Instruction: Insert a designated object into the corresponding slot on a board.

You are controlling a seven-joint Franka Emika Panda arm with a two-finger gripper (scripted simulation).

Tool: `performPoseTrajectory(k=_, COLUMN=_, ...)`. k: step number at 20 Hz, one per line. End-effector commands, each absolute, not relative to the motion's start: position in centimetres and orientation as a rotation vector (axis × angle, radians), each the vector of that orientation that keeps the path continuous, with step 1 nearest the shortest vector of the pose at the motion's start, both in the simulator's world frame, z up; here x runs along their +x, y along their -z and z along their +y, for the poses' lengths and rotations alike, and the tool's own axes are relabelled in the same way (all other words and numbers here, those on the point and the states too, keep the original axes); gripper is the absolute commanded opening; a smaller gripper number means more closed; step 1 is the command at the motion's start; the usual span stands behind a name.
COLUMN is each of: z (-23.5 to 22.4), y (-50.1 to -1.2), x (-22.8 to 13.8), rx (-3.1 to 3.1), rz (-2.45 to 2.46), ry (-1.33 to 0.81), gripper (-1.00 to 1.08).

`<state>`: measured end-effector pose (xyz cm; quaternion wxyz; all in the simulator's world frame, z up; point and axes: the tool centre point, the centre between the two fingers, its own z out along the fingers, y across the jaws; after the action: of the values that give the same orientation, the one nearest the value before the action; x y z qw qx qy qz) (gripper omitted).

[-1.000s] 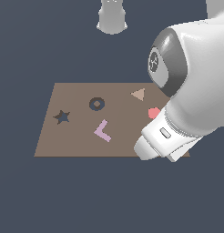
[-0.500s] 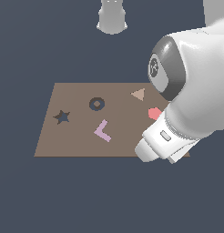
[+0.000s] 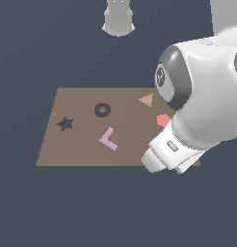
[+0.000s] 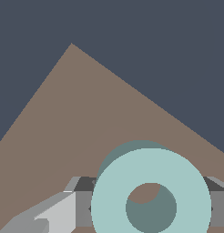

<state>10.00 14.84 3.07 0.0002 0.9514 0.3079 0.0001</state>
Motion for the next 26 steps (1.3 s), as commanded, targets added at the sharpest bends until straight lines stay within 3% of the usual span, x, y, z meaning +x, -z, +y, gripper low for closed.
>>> performPoseTrajectory(k=1, z=14.9, y=-3.0, x=10.0, rx=2.989, rz=0.968, ry=0.000, gripper=-1.00)
performPoseTrajectory(k=14, z=14.4, y=-3.1, x=10.5, rx=3.014, rz=0.884, ry=-0.001, gripper=-1.00)
performPoseTrajectory(k=26, z=11.7, y=-3.2, x=12.9, rx=3.111, rz=0.436, ry=-0.001, gripper=-1.00)
